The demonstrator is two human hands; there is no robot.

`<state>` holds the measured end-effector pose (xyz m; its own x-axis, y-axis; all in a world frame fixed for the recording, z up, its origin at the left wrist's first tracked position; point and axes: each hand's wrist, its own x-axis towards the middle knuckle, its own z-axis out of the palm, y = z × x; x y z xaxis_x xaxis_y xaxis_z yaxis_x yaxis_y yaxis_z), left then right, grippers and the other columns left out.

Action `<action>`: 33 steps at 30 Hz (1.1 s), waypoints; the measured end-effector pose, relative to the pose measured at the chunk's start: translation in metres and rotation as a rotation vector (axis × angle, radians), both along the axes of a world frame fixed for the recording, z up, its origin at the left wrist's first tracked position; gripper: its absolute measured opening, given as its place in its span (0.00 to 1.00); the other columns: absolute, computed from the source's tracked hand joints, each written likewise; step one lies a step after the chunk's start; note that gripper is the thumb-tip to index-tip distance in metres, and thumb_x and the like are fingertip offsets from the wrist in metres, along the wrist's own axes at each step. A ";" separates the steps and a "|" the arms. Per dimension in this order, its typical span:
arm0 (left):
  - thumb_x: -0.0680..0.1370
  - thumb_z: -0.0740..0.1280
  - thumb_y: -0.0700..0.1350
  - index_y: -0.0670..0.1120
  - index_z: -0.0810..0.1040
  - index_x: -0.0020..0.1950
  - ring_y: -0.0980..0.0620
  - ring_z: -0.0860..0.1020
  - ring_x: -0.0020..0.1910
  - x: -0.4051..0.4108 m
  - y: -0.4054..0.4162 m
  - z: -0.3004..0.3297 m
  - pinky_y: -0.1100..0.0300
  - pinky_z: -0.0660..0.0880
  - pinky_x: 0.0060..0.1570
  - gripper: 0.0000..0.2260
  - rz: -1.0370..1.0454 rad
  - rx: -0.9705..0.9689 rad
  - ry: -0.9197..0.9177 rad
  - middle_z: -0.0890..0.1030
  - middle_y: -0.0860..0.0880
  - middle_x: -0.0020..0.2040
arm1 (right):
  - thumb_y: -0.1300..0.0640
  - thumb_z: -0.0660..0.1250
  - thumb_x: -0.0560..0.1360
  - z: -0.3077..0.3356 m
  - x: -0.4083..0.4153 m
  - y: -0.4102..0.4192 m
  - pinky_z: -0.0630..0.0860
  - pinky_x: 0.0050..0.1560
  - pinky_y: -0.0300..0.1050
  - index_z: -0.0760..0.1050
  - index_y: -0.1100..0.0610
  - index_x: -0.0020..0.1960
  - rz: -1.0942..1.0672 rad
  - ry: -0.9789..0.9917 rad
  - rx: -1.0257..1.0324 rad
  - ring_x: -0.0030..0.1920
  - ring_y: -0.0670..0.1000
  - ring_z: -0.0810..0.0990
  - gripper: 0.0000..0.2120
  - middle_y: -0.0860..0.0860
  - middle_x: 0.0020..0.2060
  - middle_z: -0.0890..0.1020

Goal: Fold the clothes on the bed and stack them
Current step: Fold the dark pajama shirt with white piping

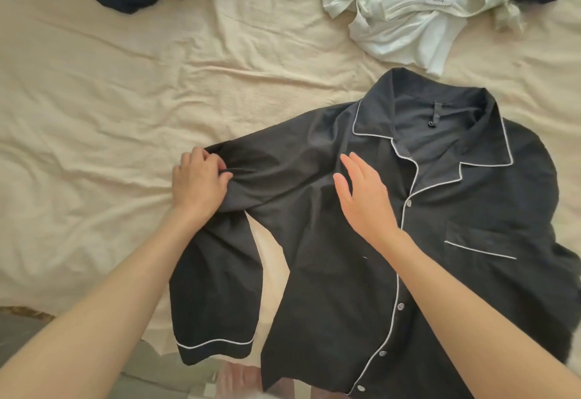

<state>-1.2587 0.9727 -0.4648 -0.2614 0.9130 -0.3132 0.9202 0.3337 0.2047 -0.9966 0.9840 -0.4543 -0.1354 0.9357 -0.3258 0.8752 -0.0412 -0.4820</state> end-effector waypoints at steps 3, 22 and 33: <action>0.77 0.65 0.46 0.42 0.79 0.51 0.40 0.71 0.56 -0.020 0.008 -0.001 0.48 0.68 0.52 0.08 -0.015 -0.001 -0.031 0.75 0.42 0.53 | 0.50 0.53 0.82 -0.004 0.002 0.004 0.53 0.72 0.48 0.61 0.55 0.75 0.021 -0.016 -0.084 0.75 0.52 0.55 0.22 0.53 0.75 0.60; 0.75 0.64 0.58 0.48 0.81 0.53 0.51 0.76 0.54 -0.051 0.052 -0.007 0.55 0.71 0.56 0.16 0.307 0.104 -0.439 0.81 0.50 0.52 | 0.55 0.54 0.80 -0.014 -0.018 0.098 0.63 0.55 0.53 0.76 0.58 0.59 0.211 -0.333 0.391 0.58 0.57 0.74 0.15 0.53 0.57 0.78; 0.78 0.63 0.54 0.48 0.76 0.59 0.48 0.73 0.57 0.055 0.116 -0.025 0.52 0.67 0.57 0.14 -0.204 0.158 -0.303 0.79 0.48 0.54 | 0.56 0.60 0.77 -0.025 0.013 0.167 0.58 0.63 0.57 0.72 0.58 0.63 0.395 -0.559 0.191 0.69 0.55 0.62 0.16 0.53 0.67 0.70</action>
